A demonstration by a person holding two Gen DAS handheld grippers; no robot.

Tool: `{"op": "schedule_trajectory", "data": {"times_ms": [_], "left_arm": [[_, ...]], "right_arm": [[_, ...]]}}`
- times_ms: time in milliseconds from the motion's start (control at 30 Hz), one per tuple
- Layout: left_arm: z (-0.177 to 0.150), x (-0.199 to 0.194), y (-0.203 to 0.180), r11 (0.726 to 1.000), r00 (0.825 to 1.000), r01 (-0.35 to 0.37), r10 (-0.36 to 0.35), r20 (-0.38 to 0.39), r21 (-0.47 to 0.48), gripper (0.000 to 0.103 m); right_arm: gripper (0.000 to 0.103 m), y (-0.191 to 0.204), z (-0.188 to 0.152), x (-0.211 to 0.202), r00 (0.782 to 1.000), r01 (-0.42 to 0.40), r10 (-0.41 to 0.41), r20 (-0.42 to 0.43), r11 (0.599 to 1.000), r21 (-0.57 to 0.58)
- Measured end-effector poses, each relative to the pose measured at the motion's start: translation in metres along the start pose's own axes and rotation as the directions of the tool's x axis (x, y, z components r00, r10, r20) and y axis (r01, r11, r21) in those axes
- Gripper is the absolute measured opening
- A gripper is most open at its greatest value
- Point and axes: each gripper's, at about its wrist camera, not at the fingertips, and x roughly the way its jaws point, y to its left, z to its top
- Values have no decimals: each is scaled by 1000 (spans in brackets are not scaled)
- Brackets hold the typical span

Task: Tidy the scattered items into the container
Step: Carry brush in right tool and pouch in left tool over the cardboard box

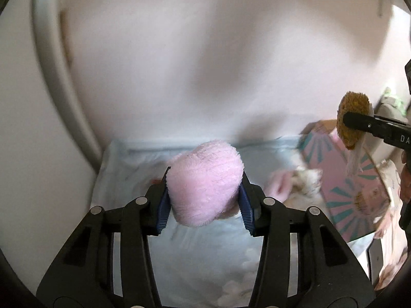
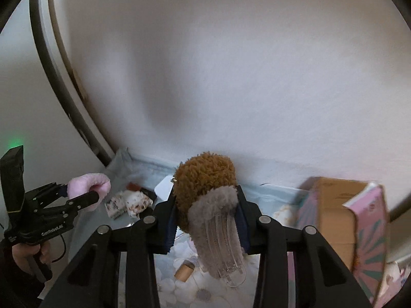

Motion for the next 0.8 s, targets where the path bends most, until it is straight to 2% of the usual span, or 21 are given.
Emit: {"op": "schedule_trajectory", "data": {"times_ms": [233,367,567,800], "left_arm": [[27,-9,-51,987,994,107,-108,5,123,42],[36,-11,-84,976,987,160,-161,-4,150,42],[49,7,-134,971,984,179,-176,-27,161,42],[50,32,-206,963,976,216,-207,-69,161,42]], "right_arm": [[36,-27,-5,-56,995,103,-104,3,991,88],[36,-48,-19,-80,990,144,-143,-16,981,133],[36,-85,-43,-98,985,170,-162,-59,974,151],[36,-115,-77,-90,986,127,-106,-132,980,155]]}}
